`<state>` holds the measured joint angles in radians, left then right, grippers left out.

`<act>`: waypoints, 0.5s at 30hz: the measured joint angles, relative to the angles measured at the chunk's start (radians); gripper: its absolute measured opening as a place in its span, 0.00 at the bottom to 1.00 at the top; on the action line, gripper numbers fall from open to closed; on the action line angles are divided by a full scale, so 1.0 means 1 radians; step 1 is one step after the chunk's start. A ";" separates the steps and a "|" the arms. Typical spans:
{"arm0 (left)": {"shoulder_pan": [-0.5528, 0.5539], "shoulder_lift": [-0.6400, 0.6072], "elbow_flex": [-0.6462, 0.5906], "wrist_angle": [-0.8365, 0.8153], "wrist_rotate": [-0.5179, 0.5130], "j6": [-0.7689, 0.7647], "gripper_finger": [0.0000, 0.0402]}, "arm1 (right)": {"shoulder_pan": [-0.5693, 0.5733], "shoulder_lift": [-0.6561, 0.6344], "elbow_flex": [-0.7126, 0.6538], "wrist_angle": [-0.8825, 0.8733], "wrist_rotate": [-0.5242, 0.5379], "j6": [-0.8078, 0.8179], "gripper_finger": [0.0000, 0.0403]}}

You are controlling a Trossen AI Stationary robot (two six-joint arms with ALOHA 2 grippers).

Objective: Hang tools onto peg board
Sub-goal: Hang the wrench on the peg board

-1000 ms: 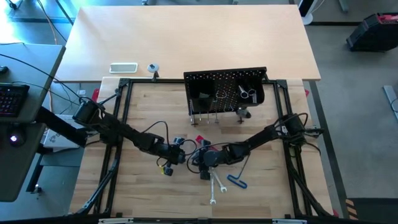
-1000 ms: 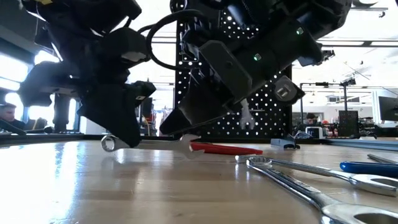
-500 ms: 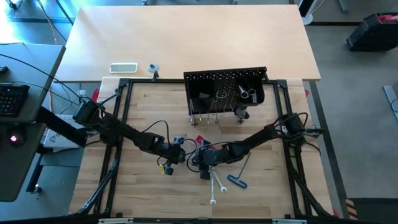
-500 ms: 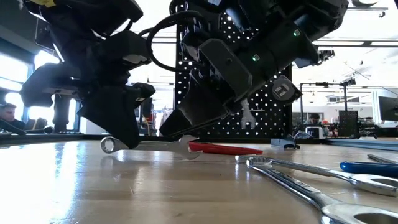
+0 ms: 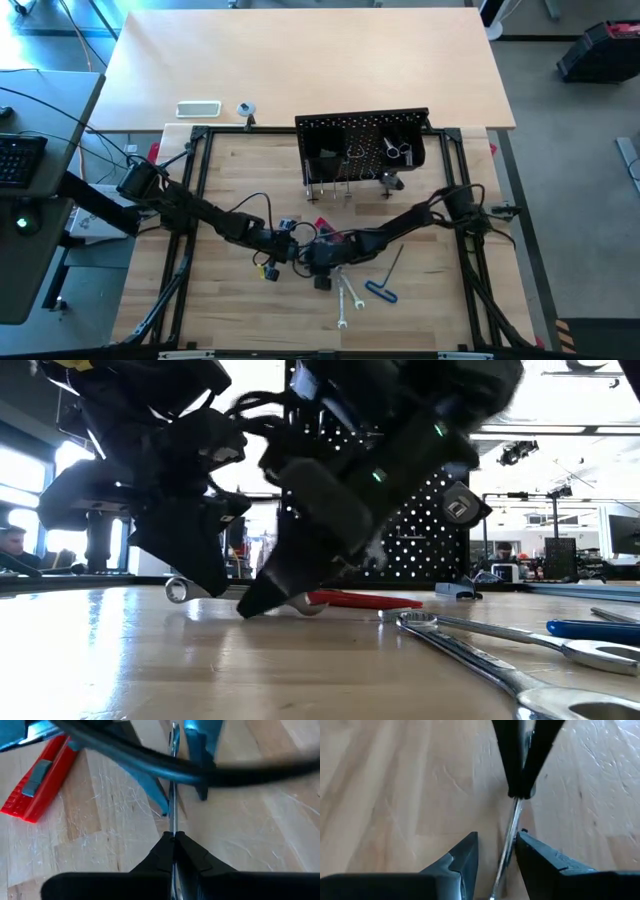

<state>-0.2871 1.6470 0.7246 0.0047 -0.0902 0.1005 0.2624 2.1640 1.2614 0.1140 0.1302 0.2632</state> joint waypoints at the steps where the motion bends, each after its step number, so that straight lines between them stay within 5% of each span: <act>1: 0.000 -0.001 0.000 -0.002 0.000 -0.001 0.00 | 0.000 0.017 0.039 -0.053 0.014 0.001 0.31; 6: -0.001 -0.001 0.000 -0.008 0.005 -0.002 0.00 | 0.000 0.075 0.179 -0.259 0.050 -0.019 0.25; 11: -0.007 -0.001 0.000 -0.009 0.022 -0.003 0.00 | 0.002 0.082 0.185 -0.268 0.055 -0.037 0.05; 15: -0.010 -0.004 0.000 -0.005 0.010 -0.002 0.00 | 0.006 0.083 0.185 -0.288 0.070 -0.031 0.03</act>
<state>-0.2970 1.6428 0.7246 -0.0001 -0.0800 0.0986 0.2684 2.2466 1.4467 -0.1744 0.2001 0.2317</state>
